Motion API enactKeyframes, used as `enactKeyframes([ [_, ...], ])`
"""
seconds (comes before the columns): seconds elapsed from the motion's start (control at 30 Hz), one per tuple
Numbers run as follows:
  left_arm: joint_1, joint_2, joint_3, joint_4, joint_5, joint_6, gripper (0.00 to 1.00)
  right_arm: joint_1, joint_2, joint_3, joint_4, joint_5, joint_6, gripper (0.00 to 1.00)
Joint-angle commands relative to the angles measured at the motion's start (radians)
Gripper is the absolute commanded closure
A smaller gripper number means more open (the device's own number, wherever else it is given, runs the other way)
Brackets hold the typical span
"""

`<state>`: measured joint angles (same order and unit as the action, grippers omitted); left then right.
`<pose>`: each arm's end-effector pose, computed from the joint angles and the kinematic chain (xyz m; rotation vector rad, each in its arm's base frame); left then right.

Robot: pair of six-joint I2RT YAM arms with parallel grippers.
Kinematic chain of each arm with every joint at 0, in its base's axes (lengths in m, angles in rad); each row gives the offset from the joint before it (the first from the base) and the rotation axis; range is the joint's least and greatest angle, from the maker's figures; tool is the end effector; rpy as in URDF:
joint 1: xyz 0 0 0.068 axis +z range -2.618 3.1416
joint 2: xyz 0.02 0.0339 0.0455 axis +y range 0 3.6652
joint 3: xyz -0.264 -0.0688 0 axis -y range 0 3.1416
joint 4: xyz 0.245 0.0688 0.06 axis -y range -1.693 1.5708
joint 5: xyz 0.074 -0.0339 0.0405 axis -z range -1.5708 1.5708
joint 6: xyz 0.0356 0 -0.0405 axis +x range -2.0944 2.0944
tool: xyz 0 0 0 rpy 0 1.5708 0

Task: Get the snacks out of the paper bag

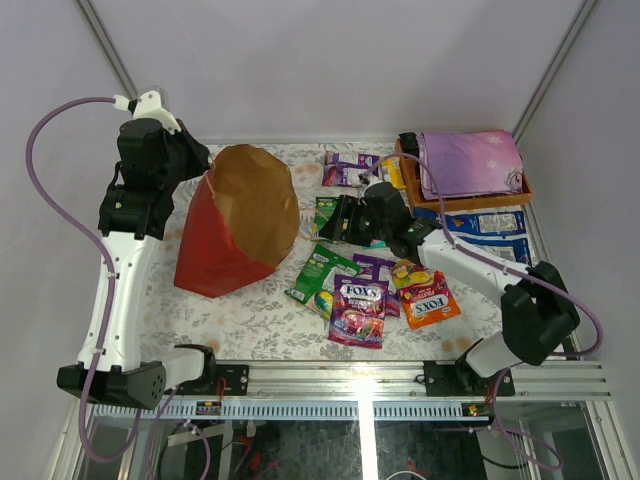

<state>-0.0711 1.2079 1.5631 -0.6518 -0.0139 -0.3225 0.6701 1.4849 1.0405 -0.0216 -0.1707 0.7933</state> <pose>0.2394 -0.0166 0.4697 -0.2447 1.8594 -0.2586 0.2641 0.2170 0.2764 0.0197 2.2101 1.0495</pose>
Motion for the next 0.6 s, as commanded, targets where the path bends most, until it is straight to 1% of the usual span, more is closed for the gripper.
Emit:
enactKeyframes([
  [0.0,0.006,-0.005,0.018,0.015,-0.023,0.019,1.0,0.0,0.056,0.048,0.076,-0.074,0.009,0.32],
  [0.2,0.006,-0.003,0.018,0.015,-0.028,0.02,1.0,0.0,0.107,0.047,0.12,-0.086,0.026,0.33],
  [0.47,0.007,0.0,0.014,0.015,-0.028,0.019,1.0,0.0,0.166,0.129,0.156,-0.116,0.05,0.37],
  [0.57,0.007,-0.002,0.014,0.015,-0.034,0.022,1.0,0.0,0.16,0.119,0.197,-0.118,0.061,0.37],
])
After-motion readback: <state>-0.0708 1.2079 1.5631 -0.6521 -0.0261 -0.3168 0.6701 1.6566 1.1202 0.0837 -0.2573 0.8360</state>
